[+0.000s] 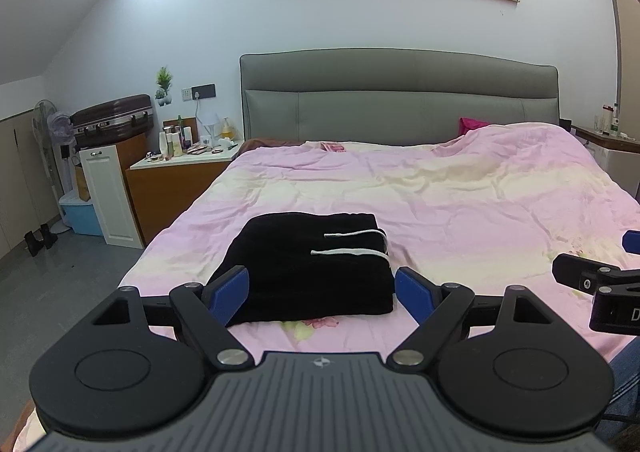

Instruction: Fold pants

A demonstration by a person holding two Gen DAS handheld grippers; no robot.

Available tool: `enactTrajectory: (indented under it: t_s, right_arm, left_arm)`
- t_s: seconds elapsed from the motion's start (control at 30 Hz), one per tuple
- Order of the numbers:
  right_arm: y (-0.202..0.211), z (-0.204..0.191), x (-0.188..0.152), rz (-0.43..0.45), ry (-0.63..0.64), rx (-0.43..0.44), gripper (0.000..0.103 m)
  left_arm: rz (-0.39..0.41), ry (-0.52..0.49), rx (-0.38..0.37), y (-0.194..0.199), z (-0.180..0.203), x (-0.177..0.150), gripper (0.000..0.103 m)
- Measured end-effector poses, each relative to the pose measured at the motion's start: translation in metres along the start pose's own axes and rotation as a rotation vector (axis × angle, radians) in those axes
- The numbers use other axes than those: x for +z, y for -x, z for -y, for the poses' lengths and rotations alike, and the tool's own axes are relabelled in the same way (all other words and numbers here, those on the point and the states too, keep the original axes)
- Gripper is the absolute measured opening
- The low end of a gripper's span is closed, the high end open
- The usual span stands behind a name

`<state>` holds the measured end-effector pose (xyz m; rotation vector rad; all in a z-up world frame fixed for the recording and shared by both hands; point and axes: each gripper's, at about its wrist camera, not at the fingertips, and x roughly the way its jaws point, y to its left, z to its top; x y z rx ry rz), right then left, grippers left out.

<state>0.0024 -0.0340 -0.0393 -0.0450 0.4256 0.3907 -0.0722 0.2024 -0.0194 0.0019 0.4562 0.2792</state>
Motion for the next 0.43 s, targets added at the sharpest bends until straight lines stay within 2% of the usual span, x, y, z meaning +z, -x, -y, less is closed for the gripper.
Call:
enactTrajectory:
  t_s: [0.43]
  right_arm:
    - [0.0043, -0.0011, 0.0003, 0.001, -0.005, -0.001, 0.098]
  left_arm:
    - [0.012, 0.013, 0.005, 0.0038, 0.0003, 0.0040, 0.096]
